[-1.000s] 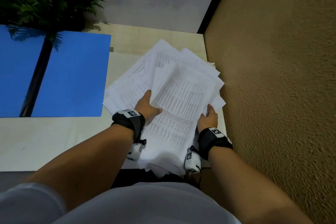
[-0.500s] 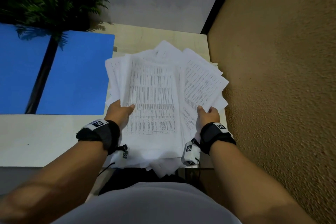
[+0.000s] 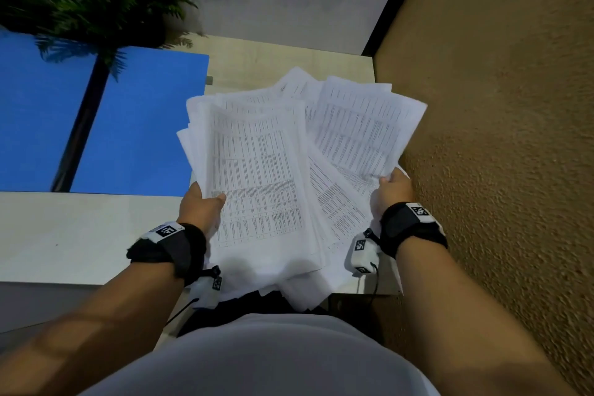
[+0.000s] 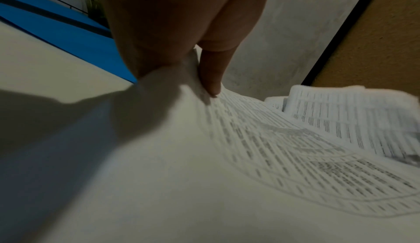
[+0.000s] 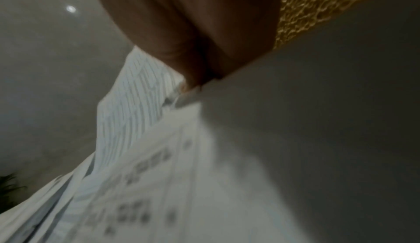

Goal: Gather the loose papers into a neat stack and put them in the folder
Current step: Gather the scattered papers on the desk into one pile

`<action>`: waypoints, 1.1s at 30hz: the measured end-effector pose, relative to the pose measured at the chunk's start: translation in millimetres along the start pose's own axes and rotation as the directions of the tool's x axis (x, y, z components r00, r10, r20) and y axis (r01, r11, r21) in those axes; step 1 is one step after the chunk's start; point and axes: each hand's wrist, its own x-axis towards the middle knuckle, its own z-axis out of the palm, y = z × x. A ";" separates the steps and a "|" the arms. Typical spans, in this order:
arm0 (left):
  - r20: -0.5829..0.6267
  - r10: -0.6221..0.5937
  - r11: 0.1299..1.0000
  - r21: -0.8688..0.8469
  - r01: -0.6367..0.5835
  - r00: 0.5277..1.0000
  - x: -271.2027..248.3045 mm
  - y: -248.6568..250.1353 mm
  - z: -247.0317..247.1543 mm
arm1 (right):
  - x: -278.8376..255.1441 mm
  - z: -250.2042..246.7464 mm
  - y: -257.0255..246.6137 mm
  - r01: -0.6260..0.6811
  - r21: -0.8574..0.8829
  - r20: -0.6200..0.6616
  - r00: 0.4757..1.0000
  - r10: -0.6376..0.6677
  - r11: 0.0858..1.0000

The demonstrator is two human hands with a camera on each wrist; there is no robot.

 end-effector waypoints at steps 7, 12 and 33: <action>-0.035 0.066 0.998 -0.012 -0.067 0.997 -6.6 3.5 11.2 | -12.9 2.3 -14.9 -0.092 -0.109 0.085 0.991 0.101 0.990; -0.078 0.132 0.989 -0.051 -0.136 0.988 -13.3 4.5 19.4 | -36.4 17.2 15.0 0.182 -0.089 0.142 0.975 -0.169 0.979; -0.054 0.164 0.967 -0.191 -0.171 0.985 -3.1 -6.8 -14.4 | -29.3 14.4 39.3 -0.143 -0.024 0.005 0.990 0.143 0.989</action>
